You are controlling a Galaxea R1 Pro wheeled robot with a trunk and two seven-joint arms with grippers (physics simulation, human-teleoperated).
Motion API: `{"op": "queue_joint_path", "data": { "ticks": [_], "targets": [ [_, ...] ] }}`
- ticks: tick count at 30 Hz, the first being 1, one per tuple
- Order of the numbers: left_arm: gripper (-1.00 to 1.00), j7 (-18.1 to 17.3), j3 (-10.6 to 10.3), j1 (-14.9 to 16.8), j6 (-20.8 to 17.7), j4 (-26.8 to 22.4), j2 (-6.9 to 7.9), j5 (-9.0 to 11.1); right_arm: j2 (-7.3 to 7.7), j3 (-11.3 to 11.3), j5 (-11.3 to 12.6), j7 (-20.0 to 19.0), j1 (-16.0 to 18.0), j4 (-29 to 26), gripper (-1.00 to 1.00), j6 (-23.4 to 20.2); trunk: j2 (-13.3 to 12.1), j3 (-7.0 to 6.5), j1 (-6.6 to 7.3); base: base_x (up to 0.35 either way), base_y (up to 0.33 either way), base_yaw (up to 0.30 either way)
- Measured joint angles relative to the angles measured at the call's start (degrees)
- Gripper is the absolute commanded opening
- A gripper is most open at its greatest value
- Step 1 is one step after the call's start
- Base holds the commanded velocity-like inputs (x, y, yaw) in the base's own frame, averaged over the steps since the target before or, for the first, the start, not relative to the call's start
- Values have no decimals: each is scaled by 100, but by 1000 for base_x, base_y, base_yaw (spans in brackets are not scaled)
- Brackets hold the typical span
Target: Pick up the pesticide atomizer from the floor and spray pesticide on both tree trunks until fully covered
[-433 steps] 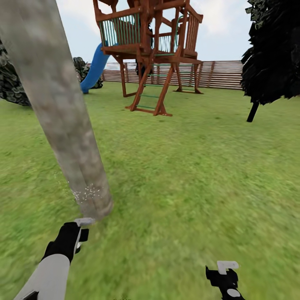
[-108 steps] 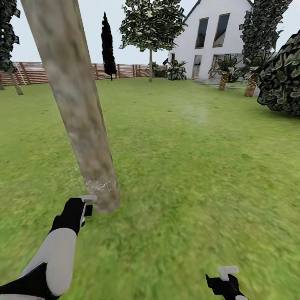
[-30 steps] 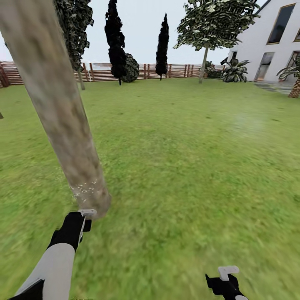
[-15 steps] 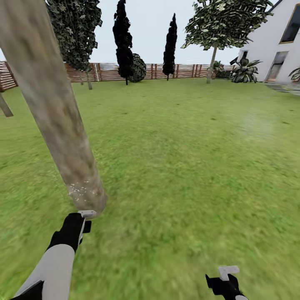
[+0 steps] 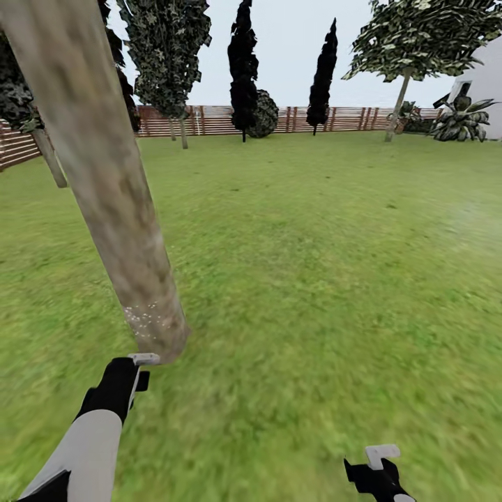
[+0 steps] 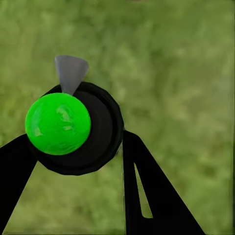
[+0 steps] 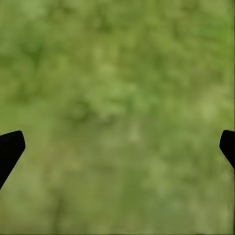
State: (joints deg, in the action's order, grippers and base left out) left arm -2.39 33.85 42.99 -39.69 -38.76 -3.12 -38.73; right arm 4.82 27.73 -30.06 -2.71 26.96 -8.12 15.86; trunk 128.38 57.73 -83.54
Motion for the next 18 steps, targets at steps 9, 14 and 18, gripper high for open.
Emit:
{"op": "queue_joint_path", "data": {
  "ticks": [9,14,18],
  "targets": [
    [-100,380,24,-59,12,-1,-33,9,4,-1,-6,1,-1,7,100,1,0,0,0,158,-251,16],
    [-100,370,35,-60,8,-1,-40,25,1,0,1,8,-1,3,100,2,0,0,-1,111,-269,52],
    [-100,366,38,-61,9,-5,-40,42,1,0,1,9,-2,8,100,0,0,0,0,164,-270,255]
  ]
}}
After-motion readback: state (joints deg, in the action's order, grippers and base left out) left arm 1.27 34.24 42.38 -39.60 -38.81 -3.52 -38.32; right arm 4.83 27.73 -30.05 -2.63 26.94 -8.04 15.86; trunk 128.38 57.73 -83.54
